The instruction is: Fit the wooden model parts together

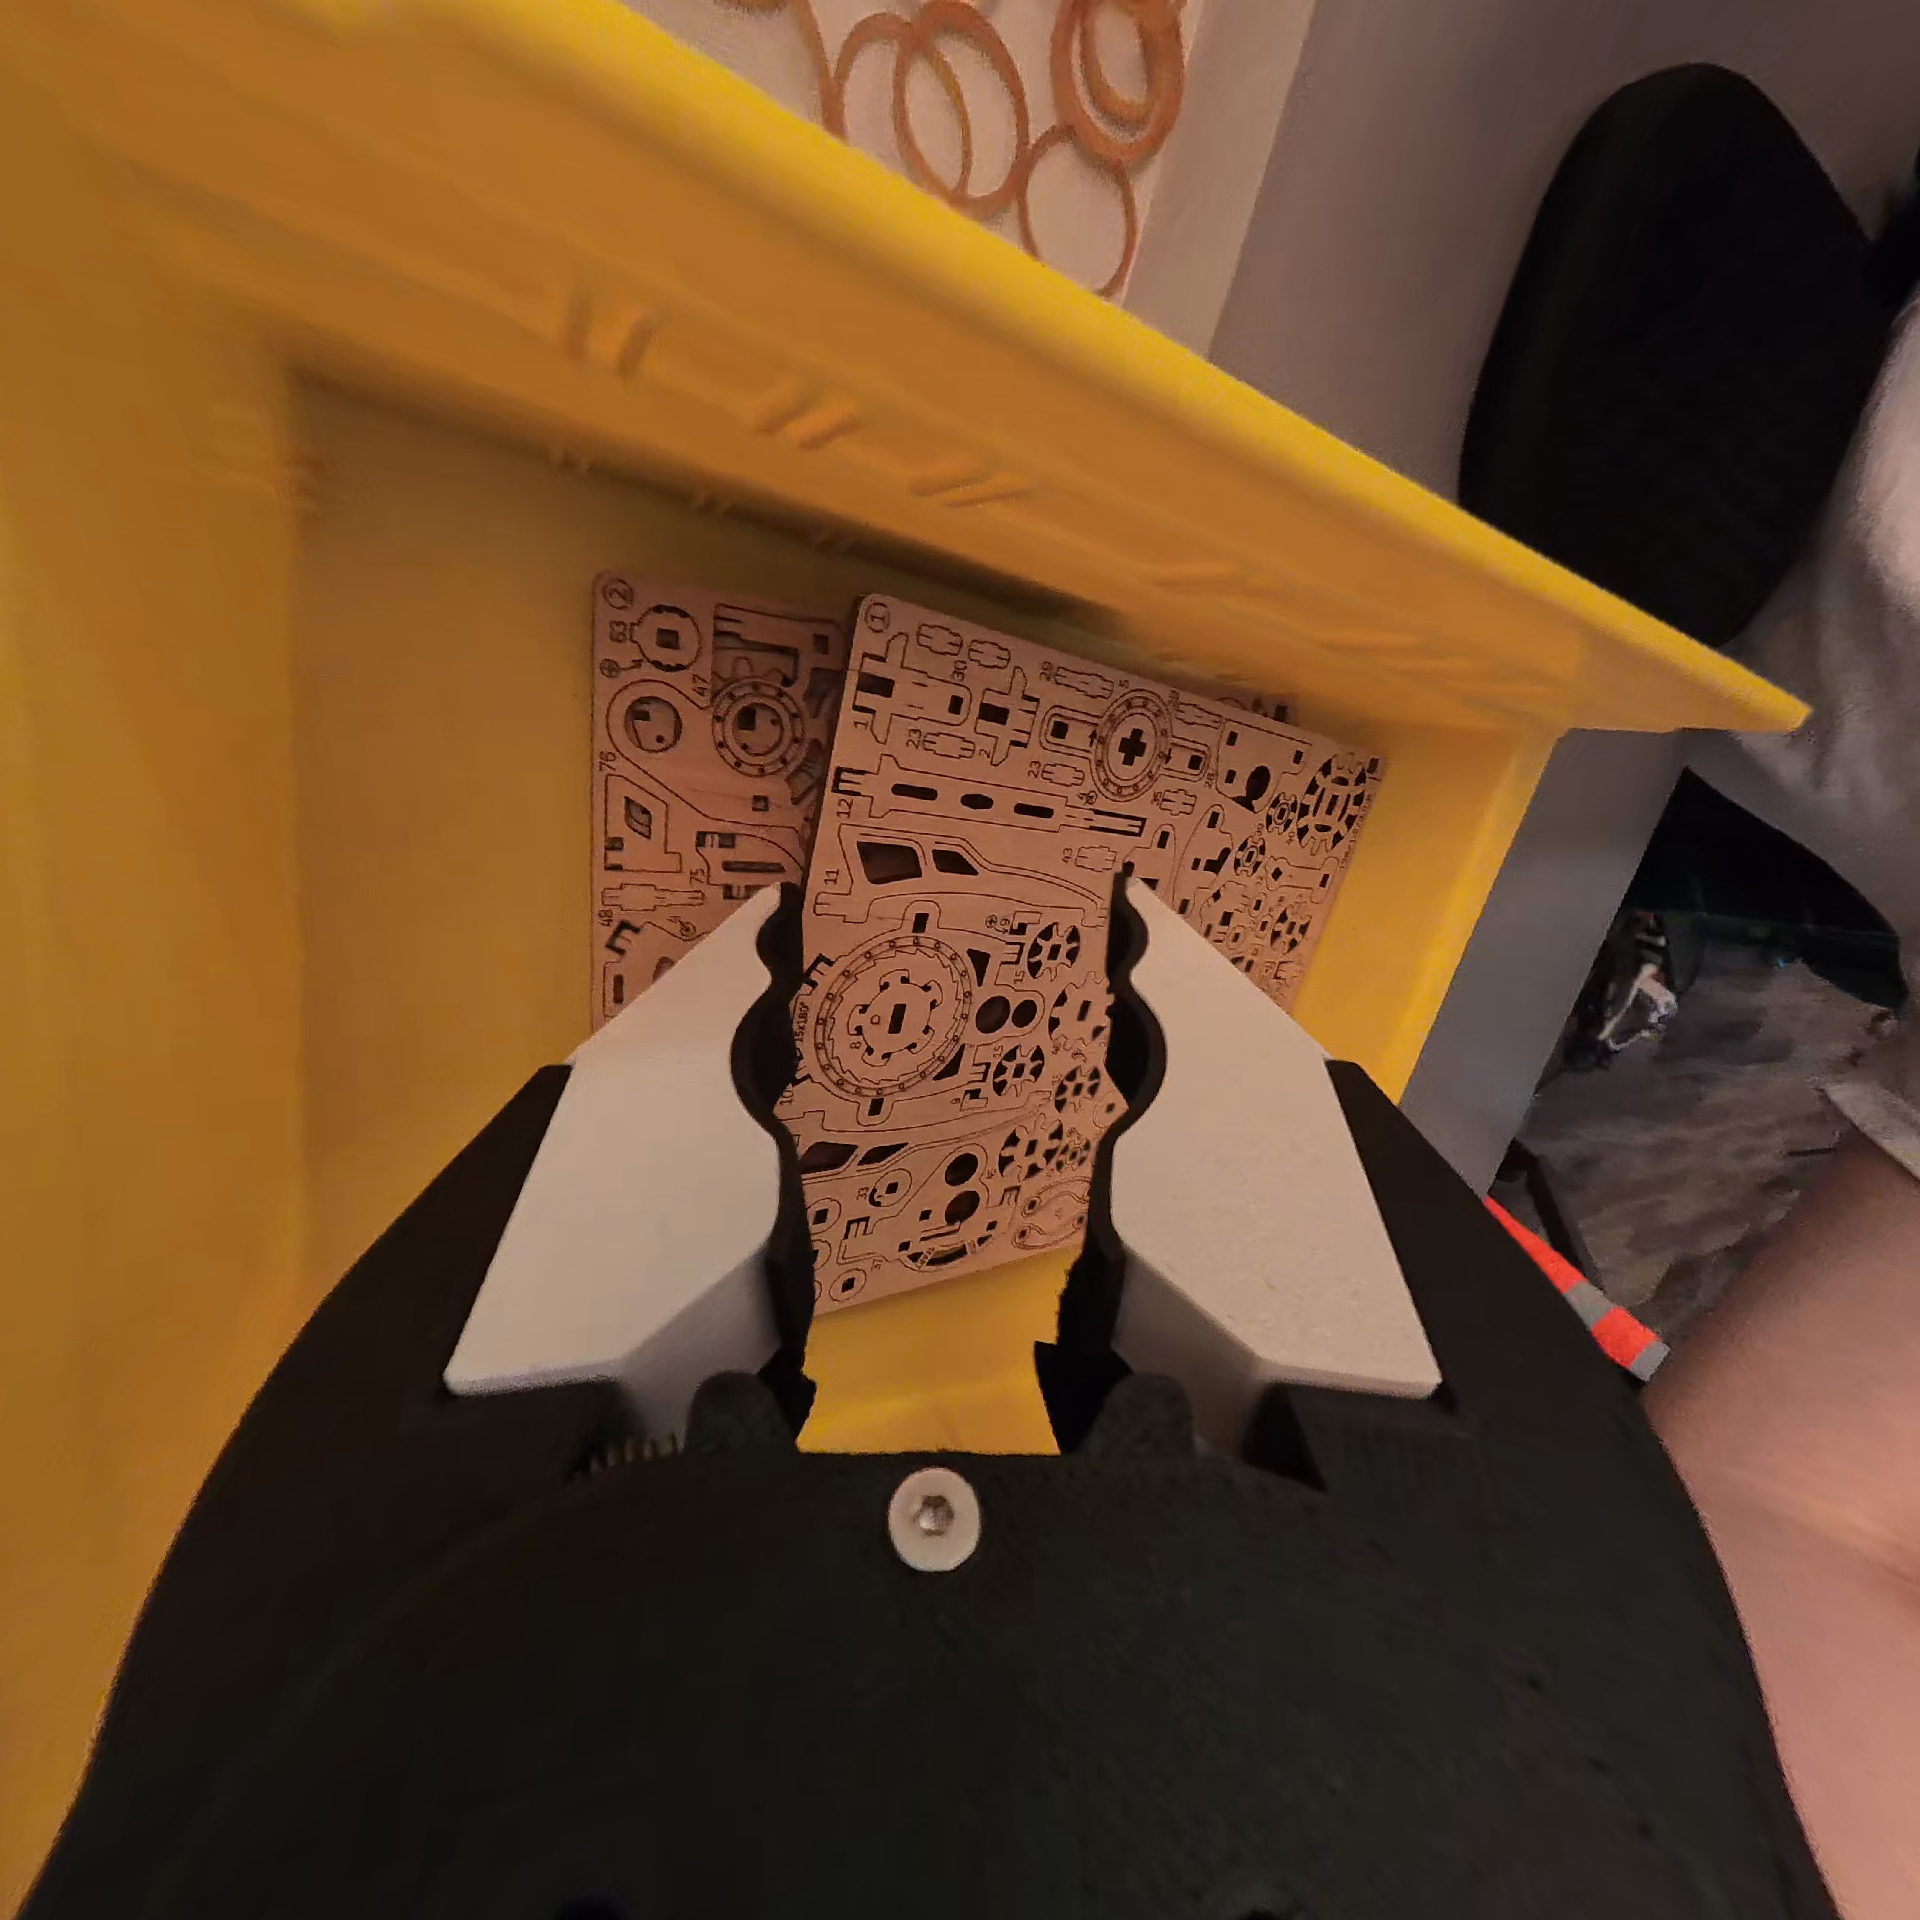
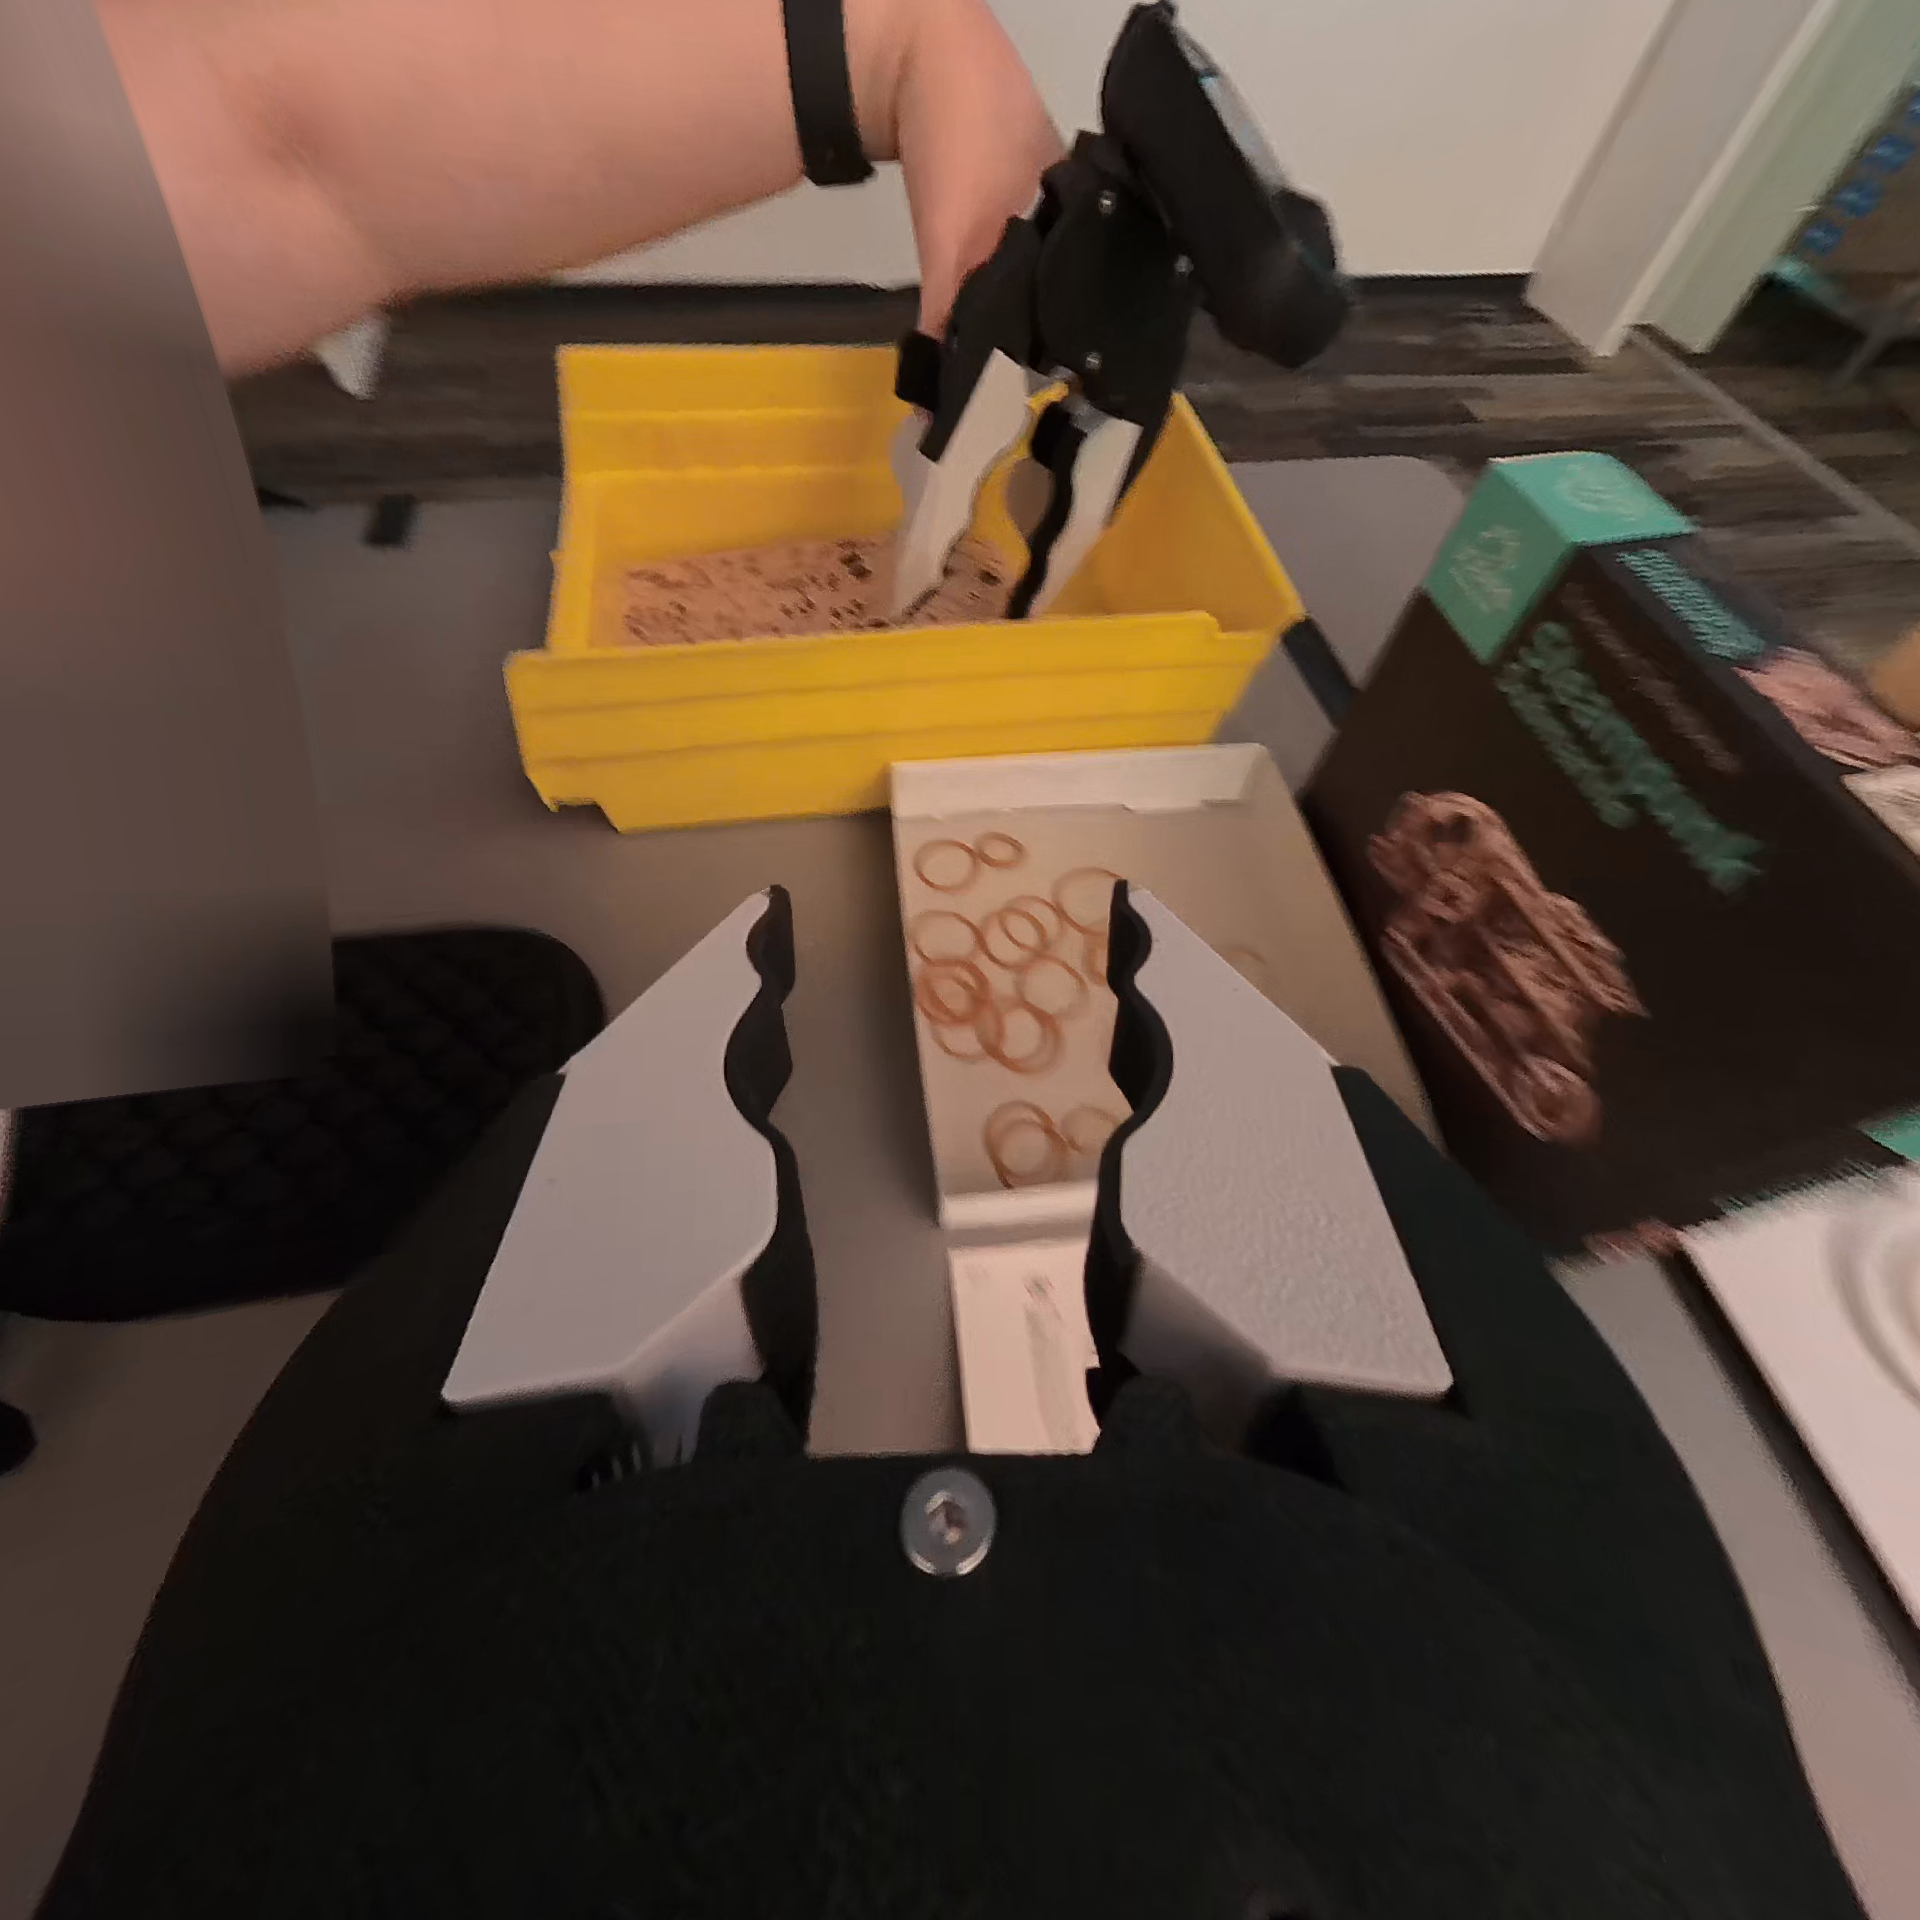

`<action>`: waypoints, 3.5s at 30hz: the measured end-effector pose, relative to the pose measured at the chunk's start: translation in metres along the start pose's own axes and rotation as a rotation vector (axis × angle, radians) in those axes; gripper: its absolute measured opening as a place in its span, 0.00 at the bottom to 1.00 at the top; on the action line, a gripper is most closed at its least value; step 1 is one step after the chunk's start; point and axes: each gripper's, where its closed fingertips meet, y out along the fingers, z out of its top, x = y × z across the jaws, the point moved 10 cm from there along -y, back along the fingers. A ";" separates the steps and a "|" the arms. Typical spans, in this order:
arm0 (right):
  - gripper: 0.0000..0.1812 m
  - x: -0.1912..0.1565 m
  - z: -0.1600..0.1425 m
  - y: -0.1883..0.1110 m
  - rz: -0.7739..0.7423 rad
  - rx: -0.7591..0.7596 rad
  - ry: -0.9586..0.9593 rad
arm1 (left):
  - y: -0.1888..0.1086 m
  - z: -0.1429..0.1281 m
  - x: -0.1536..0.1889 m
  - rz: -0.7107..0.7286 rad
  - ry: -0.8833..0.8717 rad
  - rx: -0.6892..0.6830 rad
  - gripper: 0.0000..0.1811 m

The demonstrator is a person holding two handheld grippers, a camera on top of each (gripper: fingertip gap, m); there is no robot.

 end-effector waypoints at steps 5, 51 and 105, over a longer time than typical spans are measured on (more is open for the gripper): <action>0.33 0.001 0.023 0.038 0.148 0.066 0.049 | -0.009 -0.001 0.015 0.037 0.025 0.008 0.32; 0.28 0.034 0.073 0.244 0.590 -0.601 0.531 | -0.028 -0.024 0.078 0.203 0.153 0.134 0.36; 0.02 0.010 0.127 0.235 0.747 -0.699 0.406 | -0.086 -0.162 0.102 0.245 -0.107 0.752 0.40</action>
